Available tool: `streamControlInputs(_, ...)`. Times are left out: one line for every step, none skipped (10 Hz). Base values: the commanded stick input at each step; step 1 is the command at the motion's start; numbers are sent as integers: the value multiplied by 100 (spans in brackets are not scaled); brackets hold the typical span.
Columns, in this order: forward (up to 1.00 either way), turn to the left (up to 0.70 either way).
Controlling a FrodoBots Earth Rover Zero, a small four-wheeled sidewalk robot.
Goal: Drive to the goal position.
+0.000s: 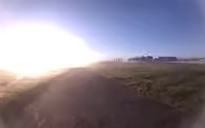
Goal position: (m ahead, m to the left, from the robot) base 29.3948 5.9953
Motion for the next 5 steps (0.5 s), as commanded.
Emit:
streamControlInputs(70, 0)
streamControlInputs(70, 0)
streamControlInputs(70, 35)
streamControlInputs(70, 35)
streamControlInputs(70, 35)
